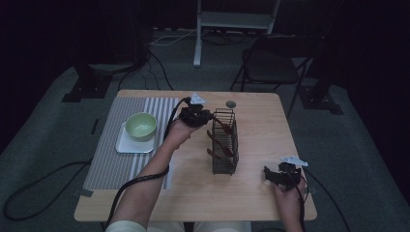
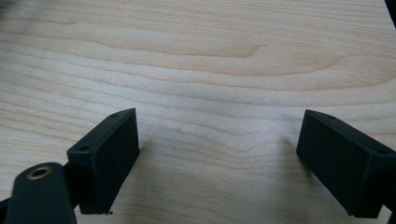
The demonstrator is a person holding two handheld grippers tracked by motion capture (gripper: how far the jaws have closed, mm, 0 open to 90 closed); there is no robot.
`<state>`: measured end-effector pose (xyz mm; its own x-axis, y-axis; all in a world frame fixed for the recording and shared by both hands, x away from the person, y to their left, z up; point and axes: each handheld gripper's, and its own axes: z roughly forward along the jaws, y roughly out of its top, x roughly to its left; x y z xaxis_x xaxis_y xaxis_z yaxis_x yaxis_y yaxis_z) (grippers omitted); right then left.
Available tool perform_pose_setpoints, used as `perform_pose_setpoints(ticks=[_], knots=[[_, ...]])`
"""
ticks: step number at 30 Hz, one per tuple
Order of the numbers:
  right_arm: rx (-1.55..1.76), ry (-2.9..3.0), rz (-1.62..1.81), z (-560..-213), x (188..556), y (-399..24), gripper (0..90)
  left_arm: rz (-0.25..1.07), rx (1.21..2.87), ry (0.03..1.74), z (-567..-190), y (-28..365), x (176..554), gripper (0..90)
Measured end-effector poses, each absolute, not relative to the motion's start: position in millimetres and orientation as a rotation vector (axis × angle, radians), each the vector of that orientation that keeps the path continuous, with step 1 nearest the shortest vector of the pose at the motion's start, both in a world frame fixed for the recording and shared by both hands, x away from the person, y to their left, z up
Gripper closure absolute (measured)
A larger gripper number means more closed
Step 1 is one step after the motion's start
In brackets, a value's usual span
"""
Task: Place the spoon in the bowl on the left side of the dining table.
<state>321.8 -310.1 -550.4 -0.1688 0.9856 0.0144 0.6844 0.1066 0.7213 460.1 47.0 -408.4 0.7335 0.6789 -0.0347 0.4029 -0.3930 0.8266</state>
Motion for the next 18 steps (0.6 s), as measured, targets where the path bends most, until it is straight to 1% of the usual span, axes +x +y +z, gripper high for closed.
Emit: perform_pose_setpoints(ticks=[1, 2, 6, 13, 16, 17, 18], knots=[[1.623, 1.912, 0.828, -550.4, 321.8, -310.1, 12.3, 0.396, 2.040, 0.815, -407.7, 46.7, 459.4, 79.6], [1.623, 1.912, 0.828, -550.4, 321.7, -310.0, 12.3, 0.404, 2.035, 0.812, -407.4, 45.9, 458.3, 82.0], [1.622, 1.912, 0.828, -550.4, 321.7, -310.1, 12.3, 0.382, 2.023, 0.804, -407.2, 46.3, 457.2, 83.2], [1.622, 1.912, 0.828, -550.4, 321.7, -310.1, 12.3, 0.416, 2.014, 0.791, -403.0, 44.0, 454.8, 83.8], [1.623, 1.912, 0.829, -550.4, 321.7, -310.1, 12.3, 0.389, 1.997, 0.781, -399.6, 45.5, 454.5, 84.0], [1.623, 1.912, 0.829, -550.4, 321.7, -310.1, 12.3, 0.412, 1.995, 0.782, -398.5, 45.3, 453.3, 83.9], [1.622, 1.912, 0.829, -550.4, 321.8, -310.1, 12.3, 0.405, 1.997, 0.777, -397.8, 45.3, 452.9, 84.0]])
